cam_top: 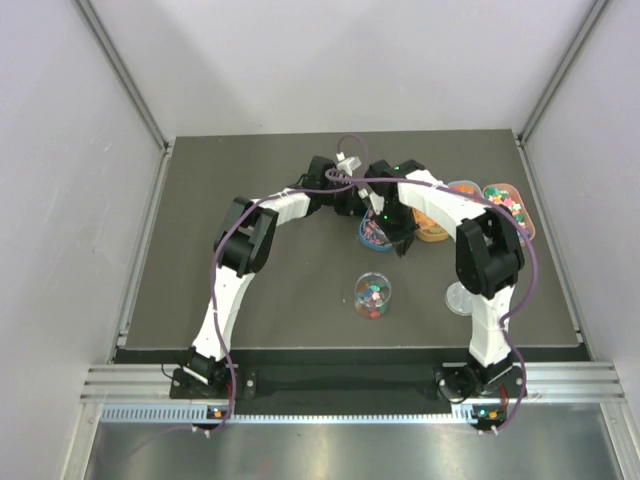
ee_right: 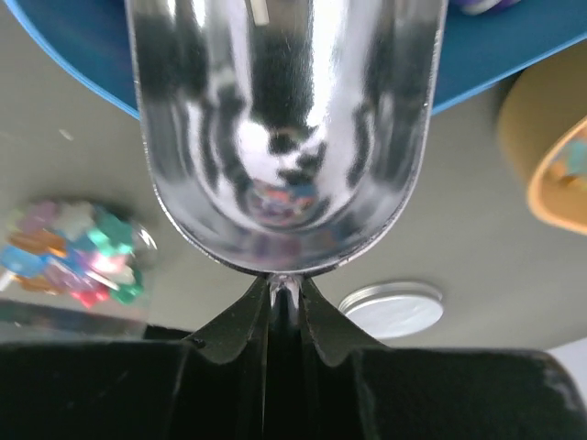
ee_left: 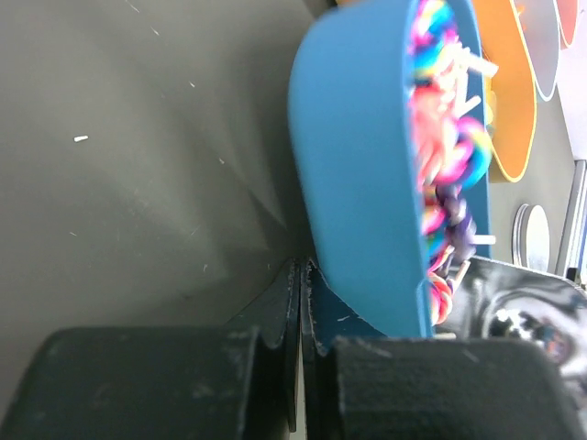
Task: Pack the candies
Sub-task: Scoop the fake candies from the storage box.
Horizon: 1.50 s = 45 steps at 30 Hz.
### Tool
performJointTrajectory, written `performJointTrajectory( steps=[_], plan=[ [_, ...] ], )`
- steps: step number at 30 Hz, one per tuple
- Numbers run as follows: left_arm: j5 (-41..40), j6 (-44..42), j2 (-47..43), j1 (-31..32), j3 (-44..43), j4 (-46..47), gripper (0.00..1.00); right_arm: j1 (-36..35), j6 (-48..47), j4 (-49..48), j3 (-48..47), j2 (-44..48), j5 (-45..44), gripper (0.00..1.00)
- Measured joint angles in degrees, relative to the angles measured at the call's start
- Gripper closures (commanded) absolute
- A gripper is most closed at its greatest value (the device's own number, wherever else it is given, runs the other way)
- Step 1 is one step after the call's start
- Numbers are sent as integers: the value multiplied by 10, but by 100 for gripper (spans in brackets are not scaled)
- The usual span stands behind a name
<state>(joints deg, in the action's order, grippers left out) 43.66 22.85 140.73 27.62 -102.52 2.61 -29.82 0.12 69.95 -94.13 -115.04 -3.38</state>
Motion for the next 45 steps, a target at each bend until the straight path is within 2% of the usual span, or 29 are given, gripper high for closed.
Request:
performJointTrajectory(
  steps=[4, 12, 25, 30, 39, 45],
  plan=[
    [0, 0, 0, 0, 0, 0, 100, 0, 0, -3, -41, -9, -2, 100],
    [1, -5, -9, 0, 14, -3, 100, 0, -3, -7, -28, -4, -5, 100],
    [-15, -68, -138, 11, 171, -121, 100, 0, -27, -16, -10, 5, 0, 100],
    [3, -67, -158, 17, 208, -132, 100, 0, -35, -16, -10, 5, 0, 100],
    [10, -44, -144, 38, 193, -118, 100, 2, -40, -15, -9, 9, -20, 100],
    [9, -69, -150, 37, 192, -128, 100, 5, -46, -18, 11, 36, -28, 100]
  ],
)
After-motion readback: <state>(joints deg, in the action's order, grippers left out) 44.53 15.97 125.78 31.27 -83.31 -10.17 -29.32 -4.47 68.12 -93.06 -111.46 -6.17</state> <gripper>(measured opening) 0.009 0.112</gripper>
